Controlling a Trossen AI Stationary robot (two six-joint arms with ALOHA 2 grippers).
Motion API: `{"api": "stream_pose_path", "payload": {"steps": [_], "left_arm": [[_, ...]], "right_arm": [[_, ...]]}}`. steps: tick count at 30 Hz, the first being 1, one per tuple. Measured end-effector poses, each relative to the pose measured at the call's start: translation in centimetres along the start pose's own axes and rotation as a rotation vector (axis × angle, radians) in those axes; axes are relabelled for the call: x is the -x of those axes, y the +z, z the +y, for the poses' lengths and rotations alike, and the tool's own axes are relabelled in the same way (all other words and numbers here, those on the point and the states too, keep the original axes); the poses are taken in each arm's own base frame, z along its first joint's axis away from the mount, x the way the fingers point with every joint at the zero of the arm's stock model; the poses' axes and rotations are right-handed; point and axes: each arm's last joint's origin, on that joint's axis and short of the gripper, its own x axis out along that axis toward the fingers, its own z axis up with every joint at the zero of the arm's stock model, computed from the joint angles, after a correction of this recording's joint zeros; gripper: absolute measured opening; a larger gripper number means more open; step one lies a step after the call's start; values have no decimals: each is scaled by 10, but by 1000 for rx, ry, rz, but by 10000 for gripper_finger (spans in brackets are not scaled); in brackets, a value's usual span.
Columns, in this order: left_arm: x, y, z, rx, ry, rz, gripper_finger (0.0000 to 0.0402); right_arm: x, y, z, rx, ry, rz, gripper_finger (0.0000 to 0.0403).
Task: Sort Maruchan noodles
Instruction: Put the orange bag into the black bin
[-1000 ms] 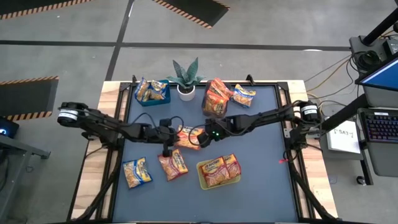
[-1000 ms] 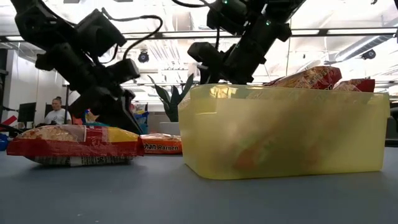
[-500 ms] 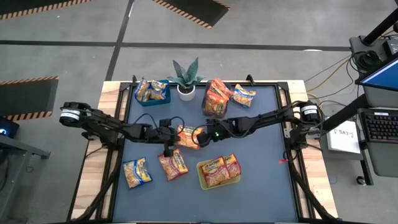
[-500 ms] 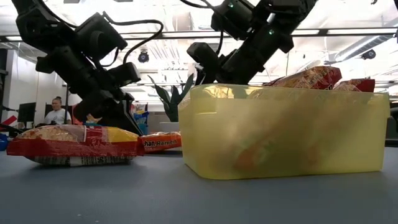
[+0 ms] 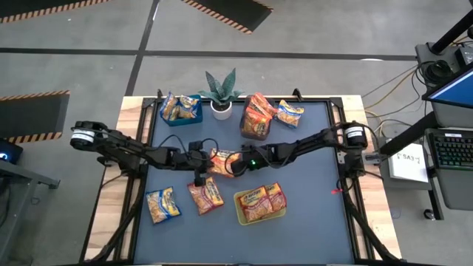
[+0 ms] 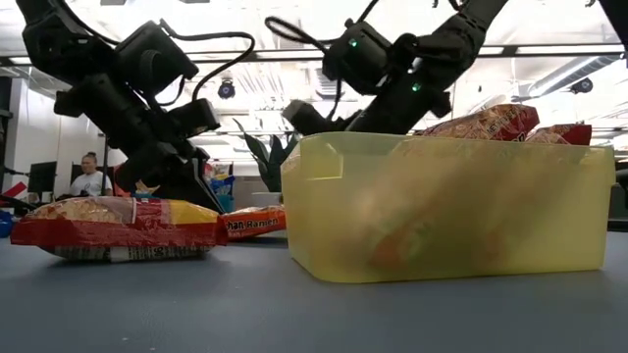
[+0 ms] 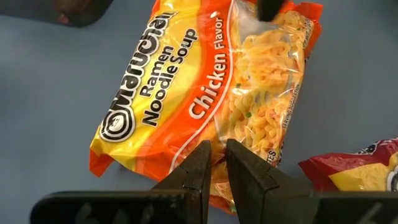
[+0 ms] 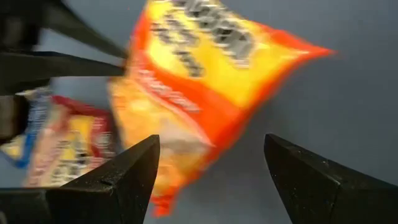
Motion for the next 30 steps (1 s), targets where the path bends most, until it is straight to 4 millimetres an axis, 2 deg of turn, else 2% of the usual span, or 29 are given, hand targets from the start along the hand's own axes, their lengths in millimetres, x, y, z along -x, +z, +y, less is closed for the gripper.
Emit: {"api": "stream_pose_path", "payload": {"steps": [4, 12, 23, 30], "left_arm": [[0, 0, 0, 5, 0, -7, 36], [0, -1, 0, 6, 2, -11, 36], [0, 0, 0, 8, 3, -21, 36], [0, 1, 0, 10, 3, -28, 36]], "right_arm": [[-8, 3, 4, 13, 90, -26, 277], [-16, 8, 4, 66, 116, -68, 274], [-17, 12, 2, 127, 98, -121, 200], [-27, 12, -4, 141, 106, -164, 189]]}}
